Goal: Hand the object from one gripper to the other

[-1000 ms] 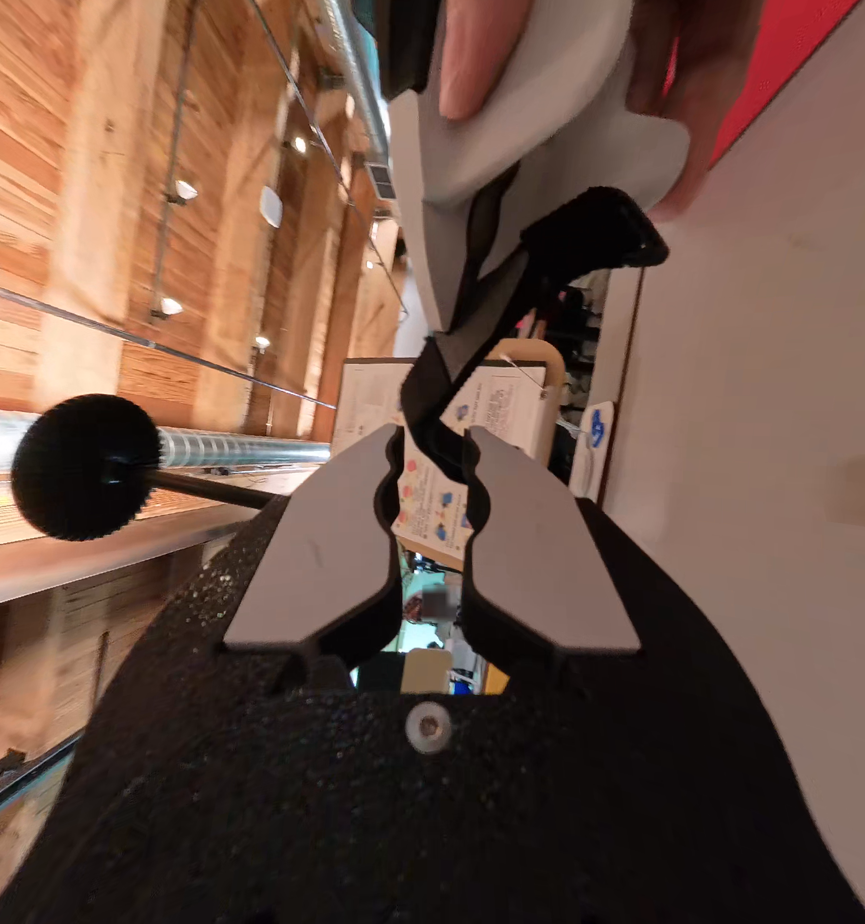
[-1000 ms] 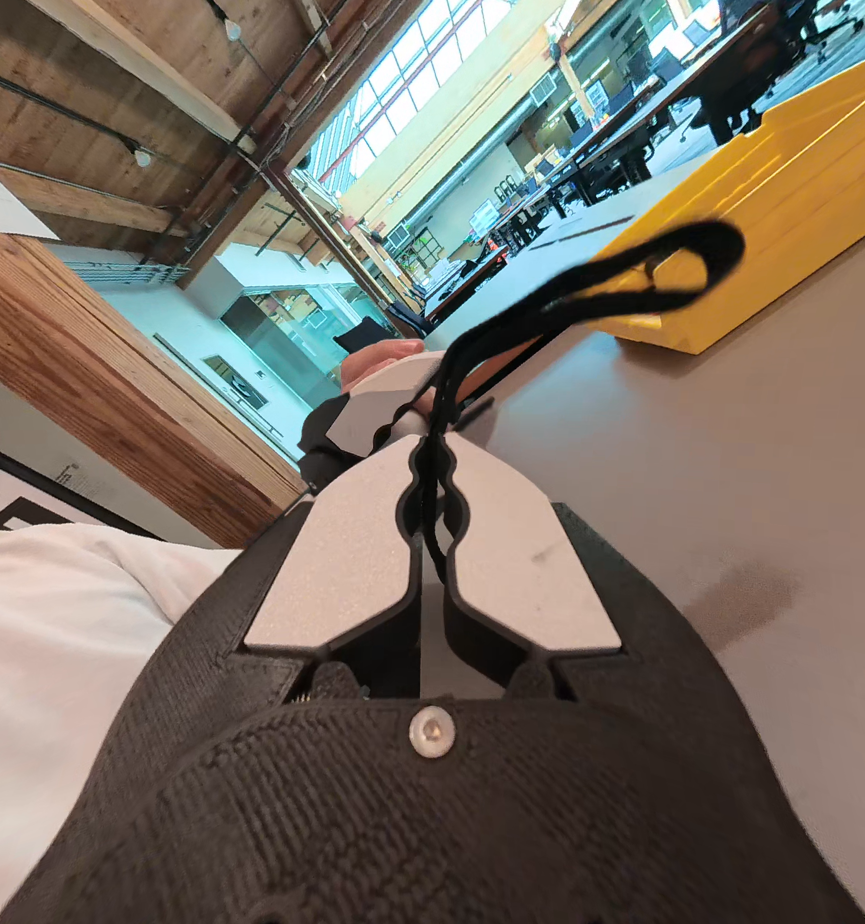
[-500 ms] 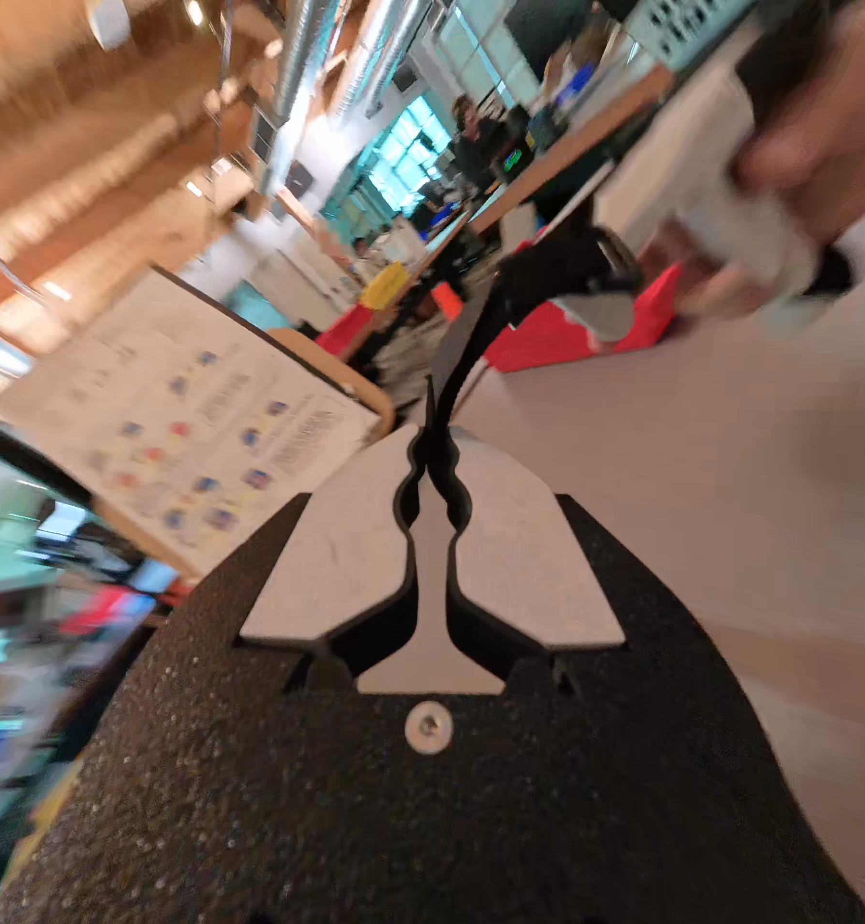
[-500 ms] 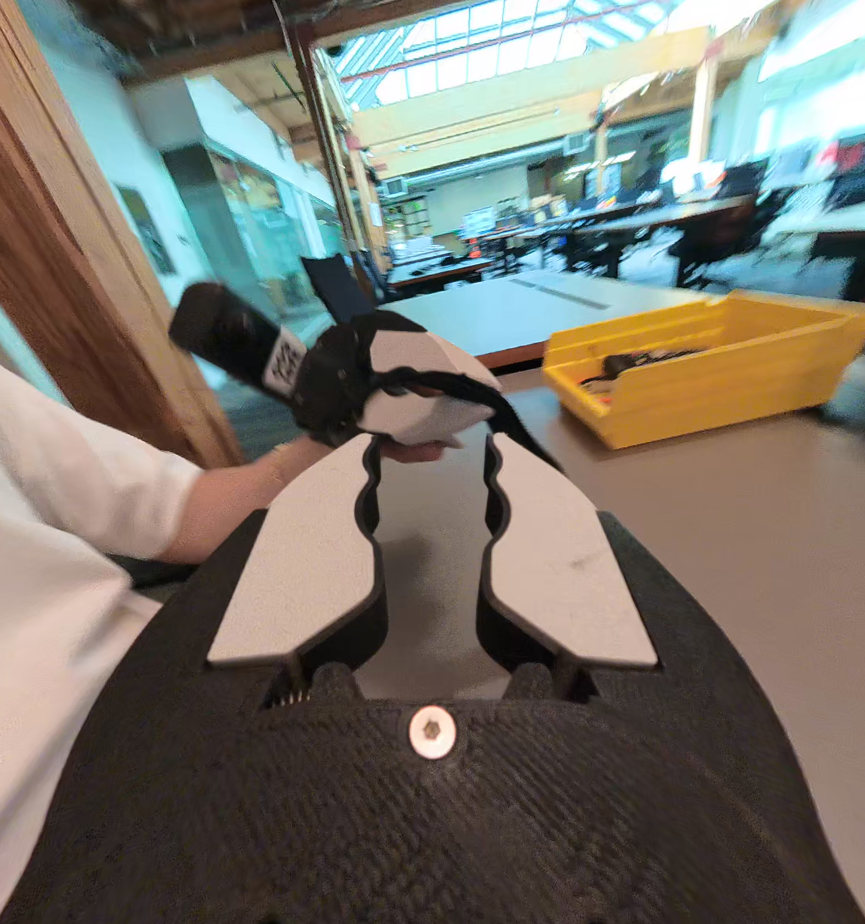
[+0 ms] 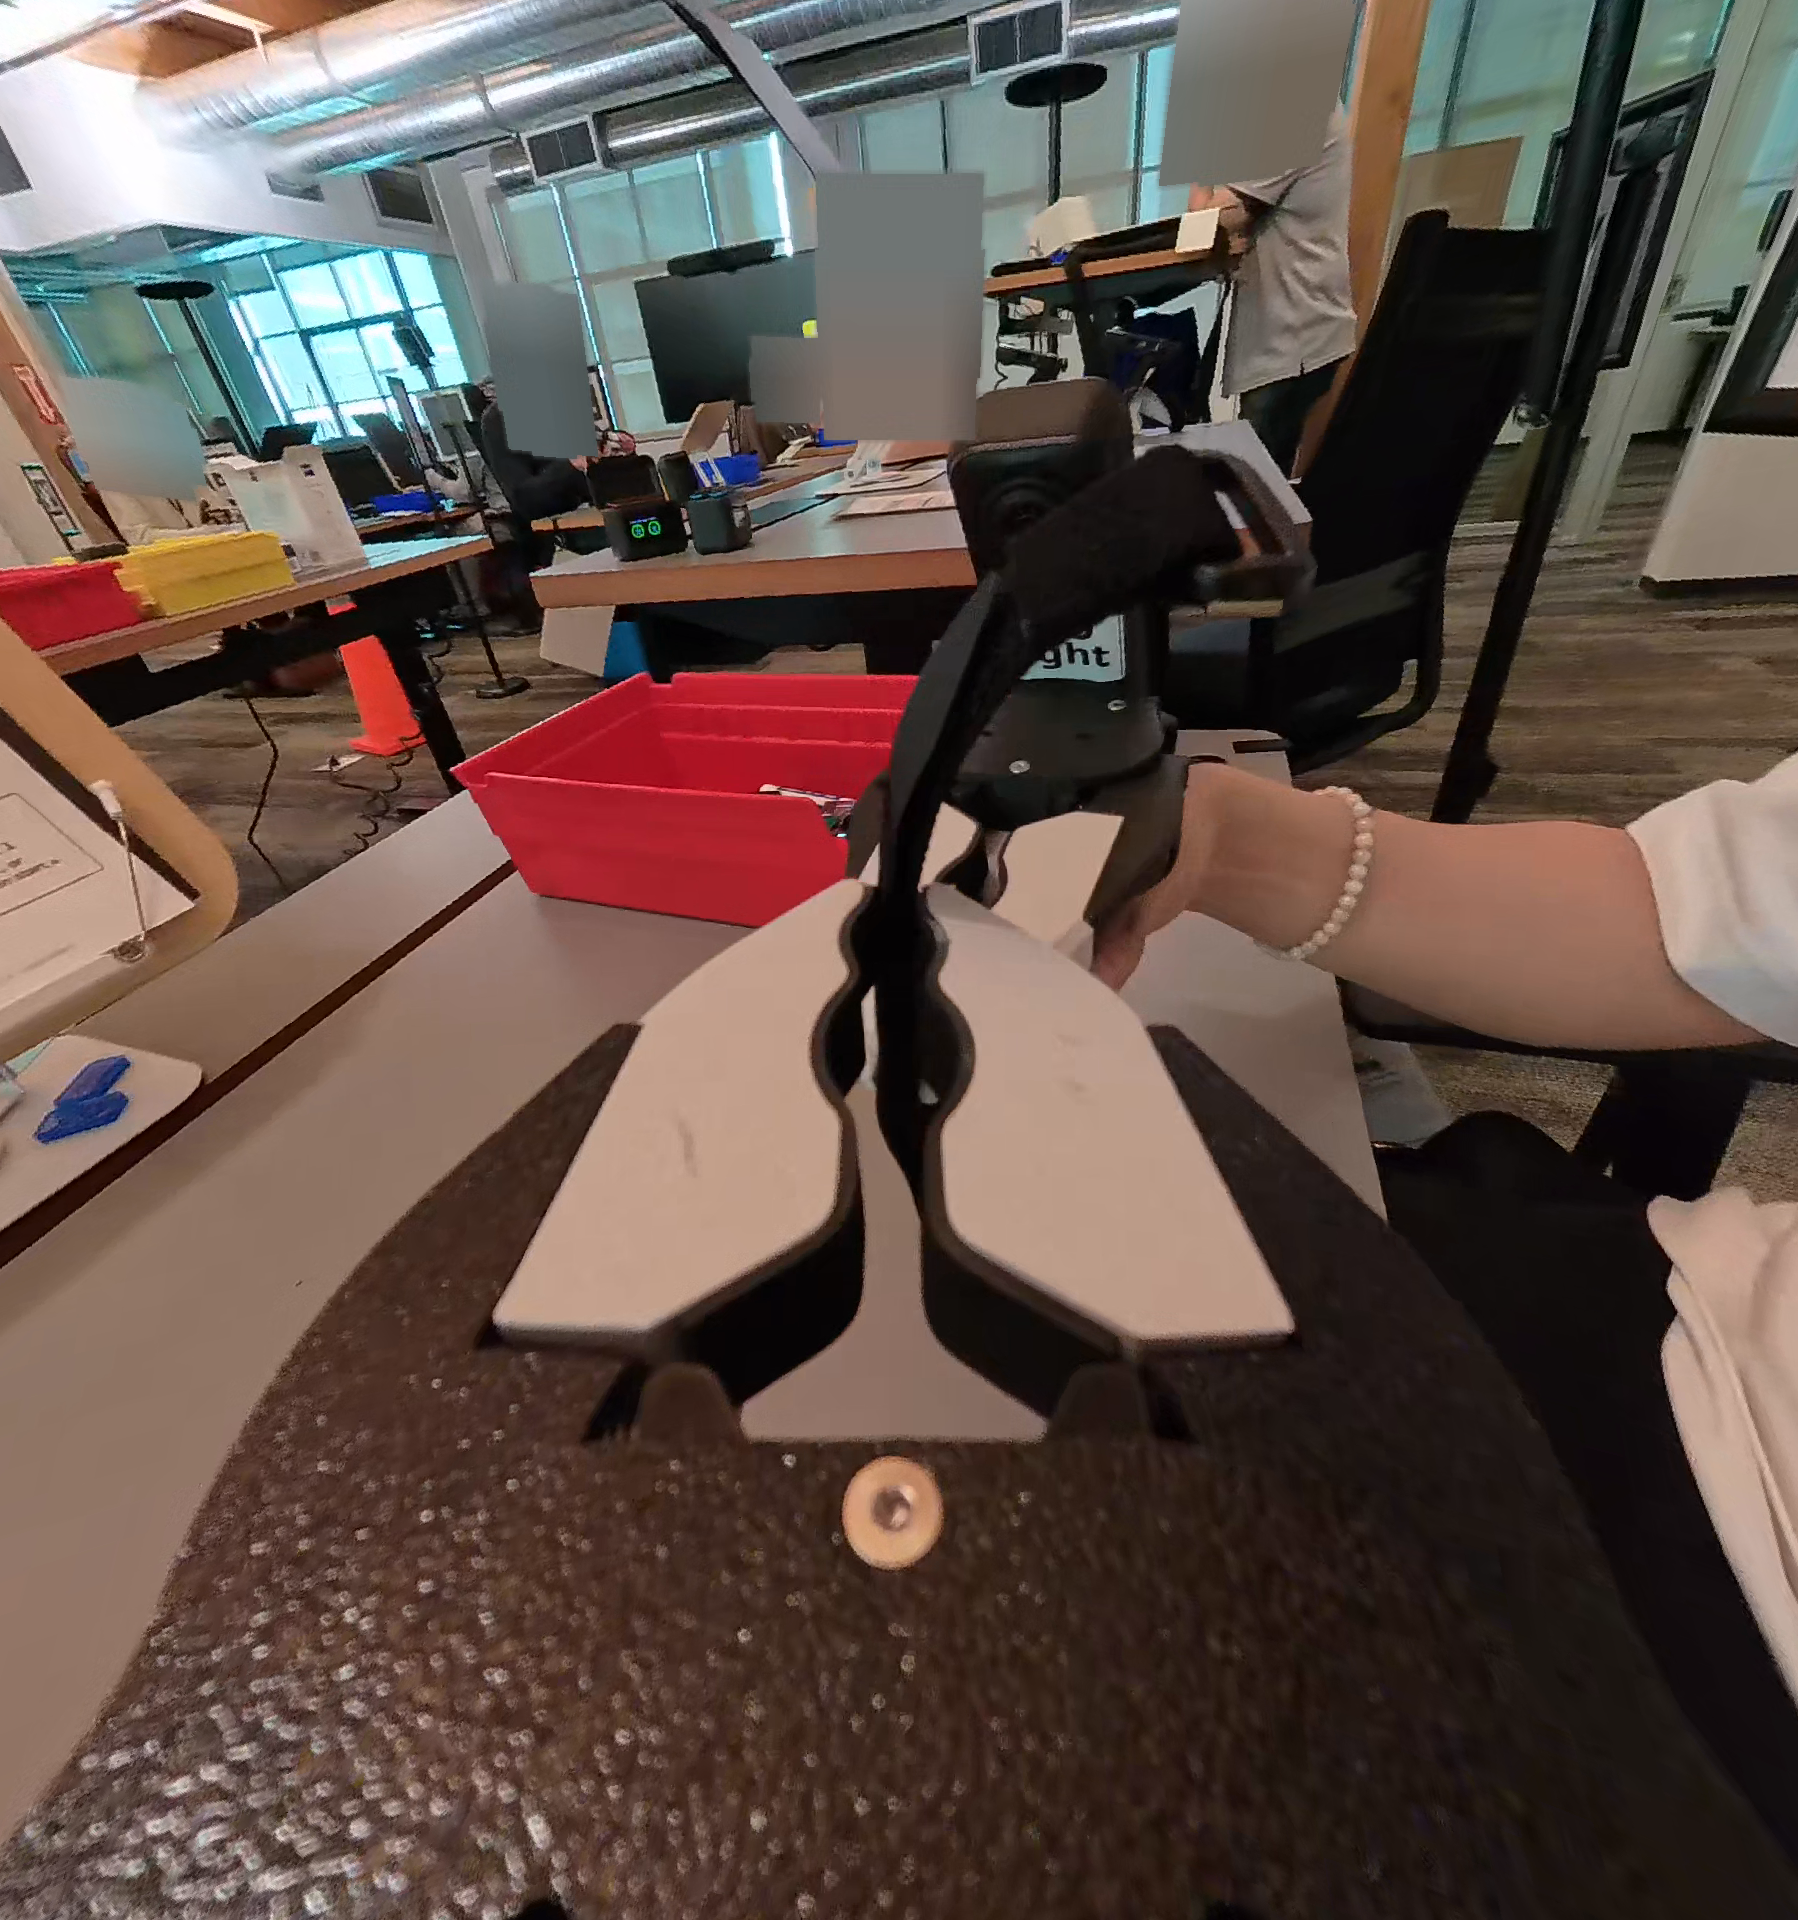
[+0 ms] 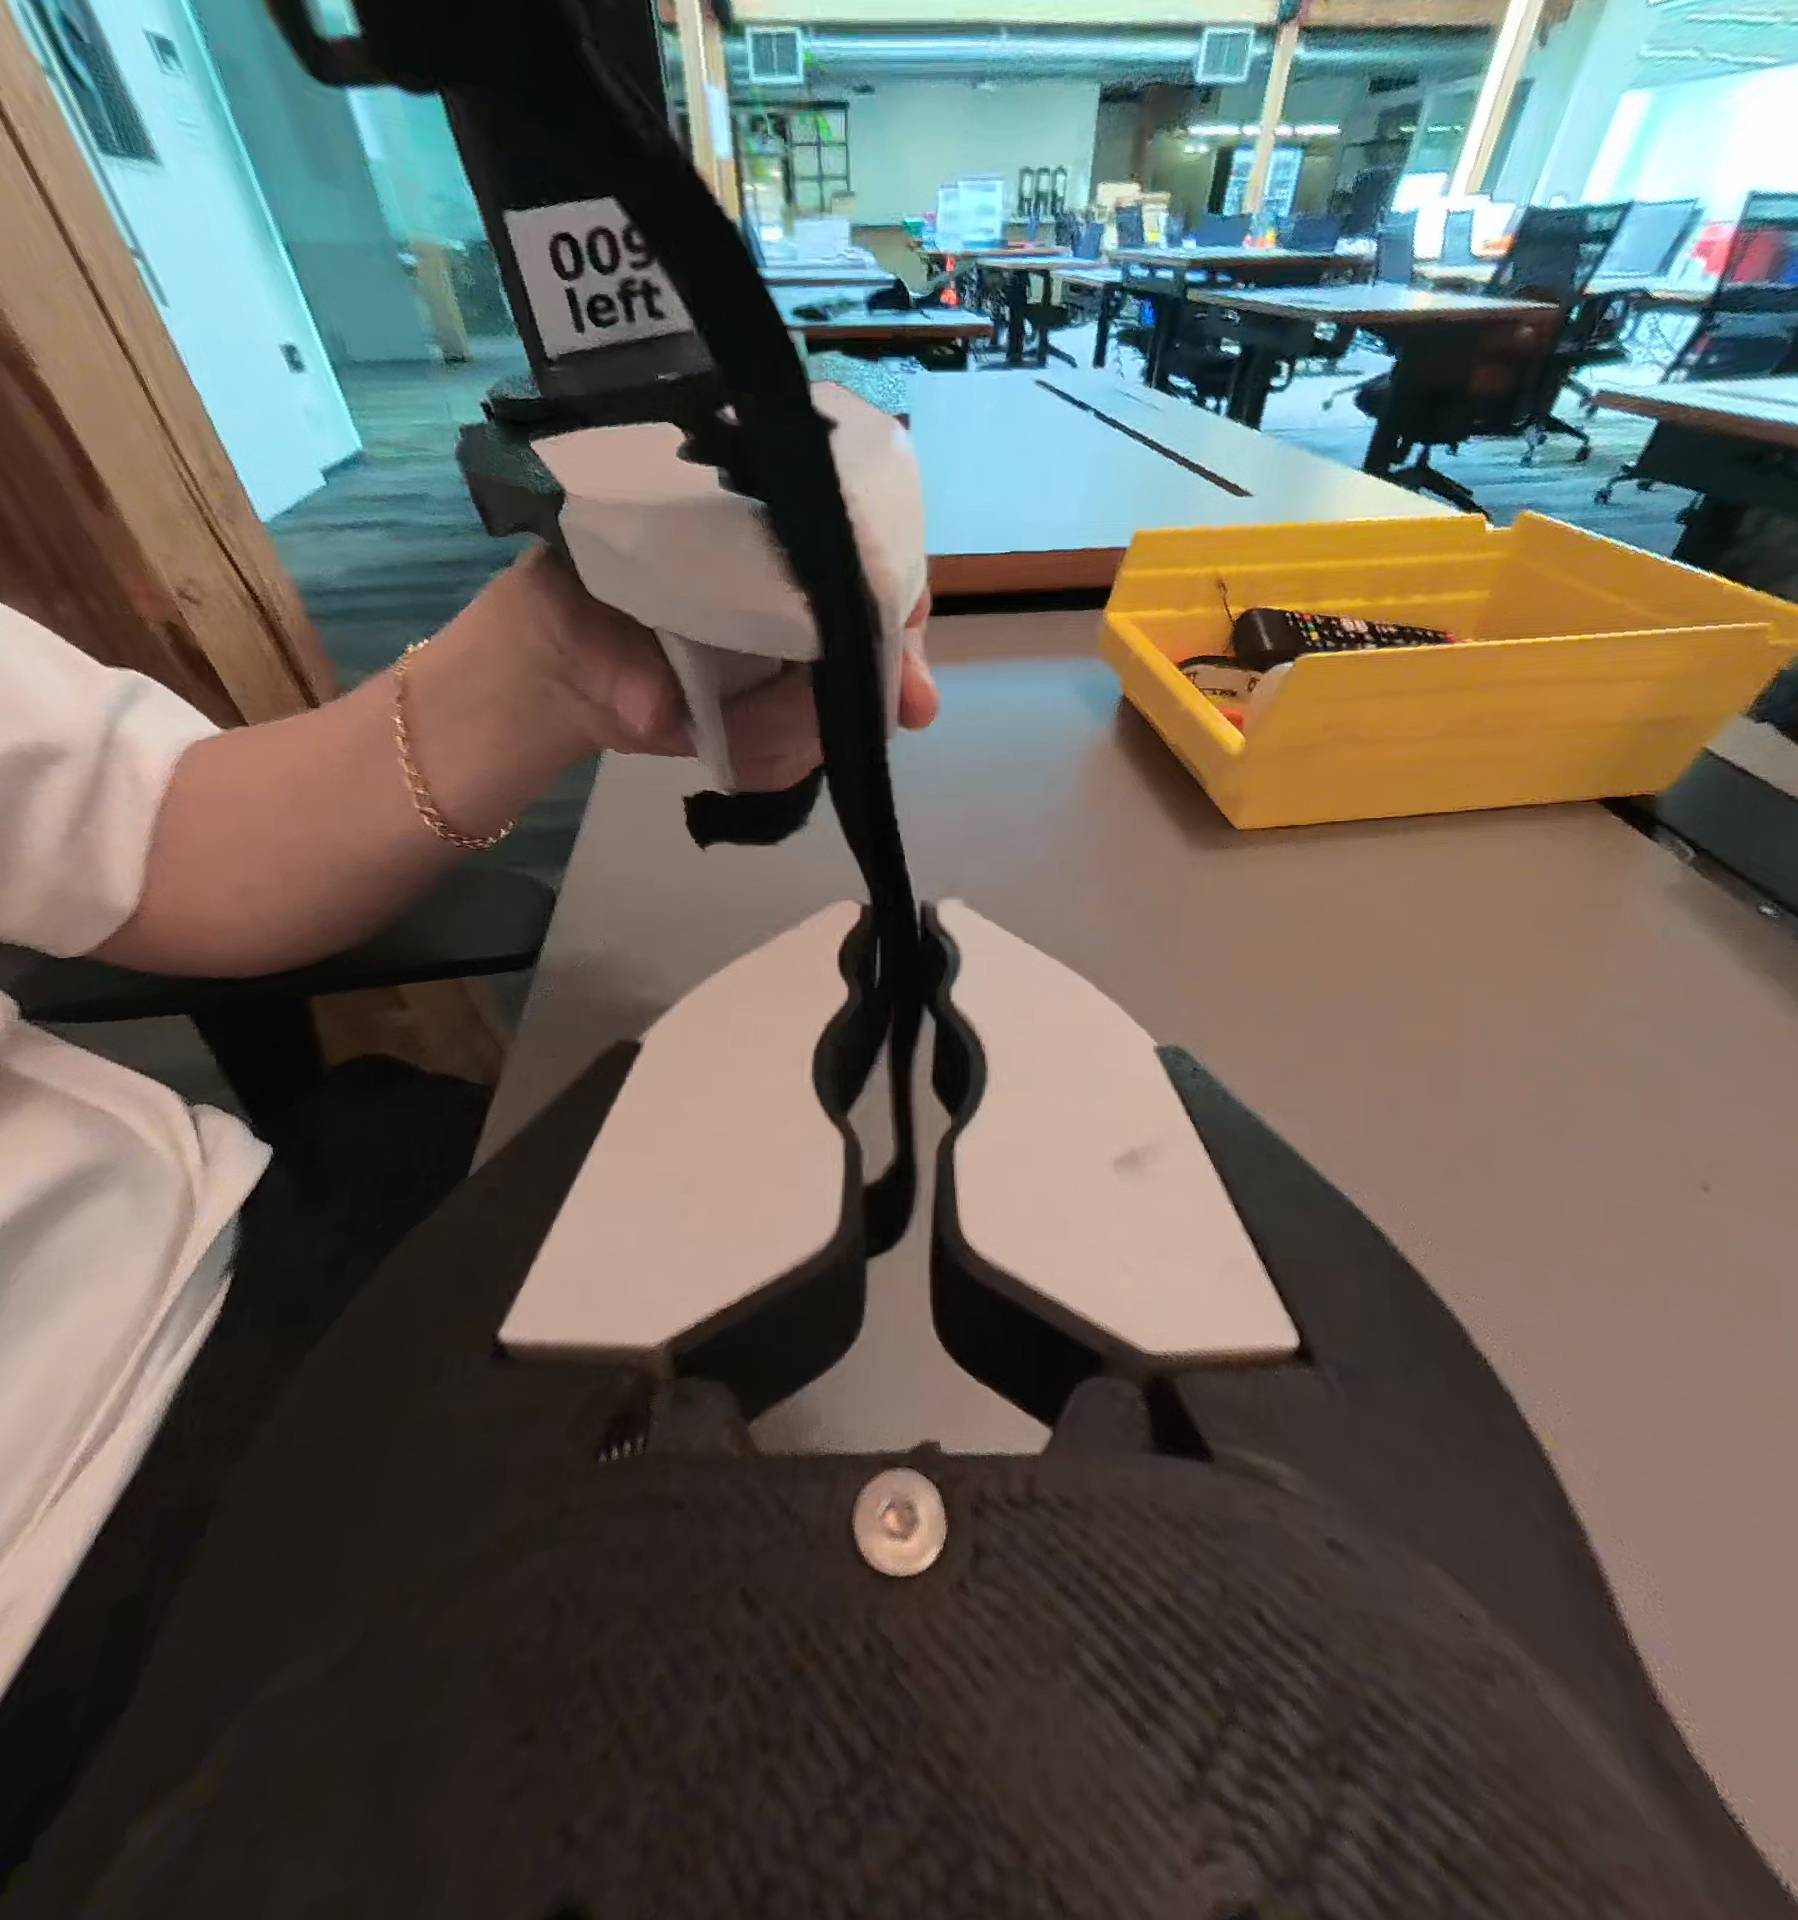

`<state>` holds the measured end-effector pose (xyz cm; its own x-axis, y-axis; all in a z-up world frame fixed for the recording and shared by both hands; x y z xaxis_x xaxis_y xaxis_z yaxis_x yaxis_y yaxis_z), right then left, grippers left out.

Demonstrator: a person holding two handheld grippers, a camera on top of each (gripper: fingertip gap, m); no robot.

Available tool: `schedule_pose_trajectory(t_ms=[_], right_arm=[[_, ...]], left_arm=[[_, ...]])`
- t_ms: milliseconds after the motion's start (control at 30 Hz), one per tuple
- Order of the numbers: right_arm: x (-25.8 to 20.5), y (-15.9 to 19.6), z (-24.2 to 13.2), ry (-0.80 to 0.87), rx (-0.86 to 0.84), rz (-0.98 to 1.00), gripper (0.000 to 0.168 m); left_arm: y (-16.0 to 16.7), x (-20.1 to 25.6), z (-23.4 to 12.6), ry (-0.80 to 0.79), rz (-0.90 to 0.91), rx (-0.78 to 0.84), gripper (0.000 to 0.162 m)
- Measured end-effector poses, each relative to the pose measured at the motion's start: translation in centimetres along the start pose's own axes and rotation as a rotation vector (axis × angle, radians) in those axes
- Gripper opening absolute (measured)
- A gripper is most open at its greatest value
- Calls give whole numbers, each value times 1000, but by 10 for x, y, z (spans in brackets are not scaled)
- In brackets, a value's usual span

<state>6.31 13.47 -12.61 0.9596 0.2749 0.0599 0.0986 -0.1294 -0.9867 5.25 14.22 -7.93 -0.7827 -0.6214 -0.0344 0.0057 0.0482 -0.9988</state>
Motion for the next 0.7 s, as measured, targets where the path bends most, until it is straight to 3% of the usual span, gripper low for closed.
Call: schedule_pose_trajectory(t_ms=[133,233,367,500,700], right_arm=[[3,-2,-2,44,-13,-164,5],[19,-13,-11,217,10,-378,5],[31,-31,-33,446,21,-787,5],[27,-34,-39,518,-56,-1071,4],[16,-42,-41,555,-79,-1281,4]], left_arm=[[-1,6,-1,41,13,16,9],[-2,14,-3,72,51,8,32],[26,7,-13,76,7,-184,54],[33,21,-24,256,-181,-207,52],[50,23,-33,316,-309,-300,52]])
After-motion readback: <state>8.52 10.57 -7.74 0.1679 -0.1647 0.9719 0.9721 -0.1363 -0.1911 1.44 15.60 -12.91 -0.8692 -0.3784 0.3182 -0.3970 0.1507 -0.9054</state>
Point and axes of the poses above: each gripper's, where its closed fingertips meet, z out along the fingers, y out of its underside, x = y × z across the jaws, the point moved 1 cm from there along -z, back along the fingers, and after that the axes turned 4 degrees about -z, right-handed, at the moved point
